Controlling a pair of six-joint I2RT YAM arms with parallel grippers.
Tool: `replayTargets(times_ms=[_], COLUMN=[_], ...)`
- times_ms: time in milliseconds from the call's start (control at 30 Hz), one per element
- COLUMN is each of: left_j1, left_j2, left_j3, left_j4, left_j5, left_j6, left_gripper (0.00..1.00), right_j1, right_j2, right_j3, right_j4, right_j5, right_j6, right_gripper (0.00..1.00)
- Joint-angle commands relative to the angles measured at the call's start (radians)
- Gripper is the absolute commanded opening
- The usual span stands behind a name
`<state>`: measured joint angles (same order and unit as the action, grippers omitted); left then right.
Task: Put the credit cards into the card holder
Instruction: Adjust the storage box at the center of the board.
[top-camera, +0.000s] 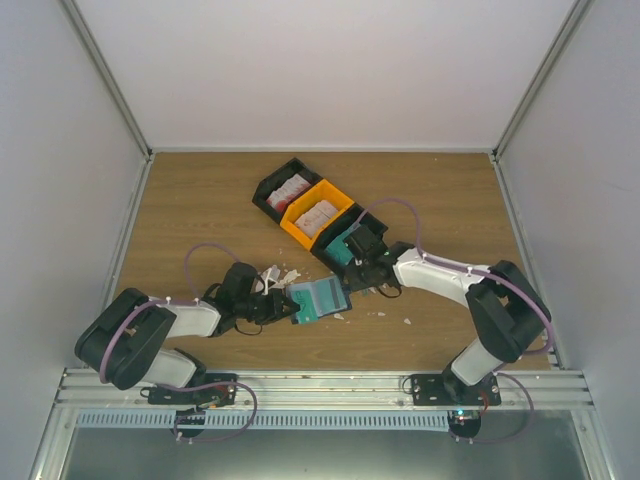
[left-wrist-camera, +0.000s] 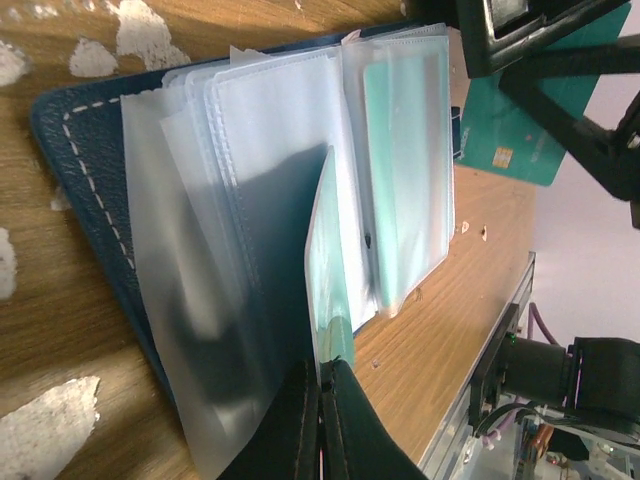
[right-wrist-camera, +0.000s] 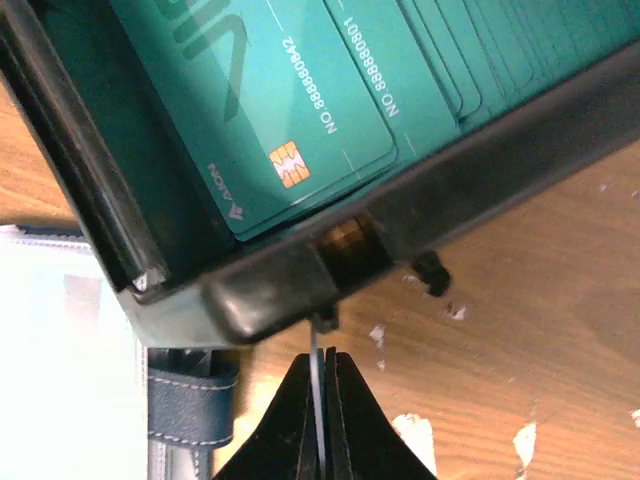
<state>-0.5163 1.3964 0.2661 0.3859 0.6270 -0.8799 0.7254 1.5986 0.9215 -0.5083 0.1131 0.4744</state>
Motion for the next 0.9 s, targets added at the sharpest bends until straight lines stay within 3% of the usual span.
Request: replayTargets(times_ms=[0, 167, 633, 867], left_j1=[-0.004, -0.005, -0.004, -0.005], left_j2=[-0.013, -0.018, -0.016, -0.001], left_j3=[0.019, 0.038, 0.071, 0.081], left_j4=[-0.013, 0.005, 0.002, 0.087], left_j5=[-0.020, 0.012, 0.004, 0.061], left_j6=[0.025, 0.029, 0.030, -0.056], left_gripper=[0.00, 0.00, 0.00, 0.00], right_j1=[-0.031, -0.032, -0.086, -0.087], right_j2=[0.000, -0.020, 0.088, -0.052], right_j3=[0.020, 0.013, 0.140, 0.020], right_j4=[0.060, 0.120, 0.160, 0.105], right_j5=[0.031, -0.058, -0.015, -0.222], right_j6=[-0.065, -0.142, -0.209, -0.164], right_gripper=[0.01, 0.01, 0.00, 0.04])
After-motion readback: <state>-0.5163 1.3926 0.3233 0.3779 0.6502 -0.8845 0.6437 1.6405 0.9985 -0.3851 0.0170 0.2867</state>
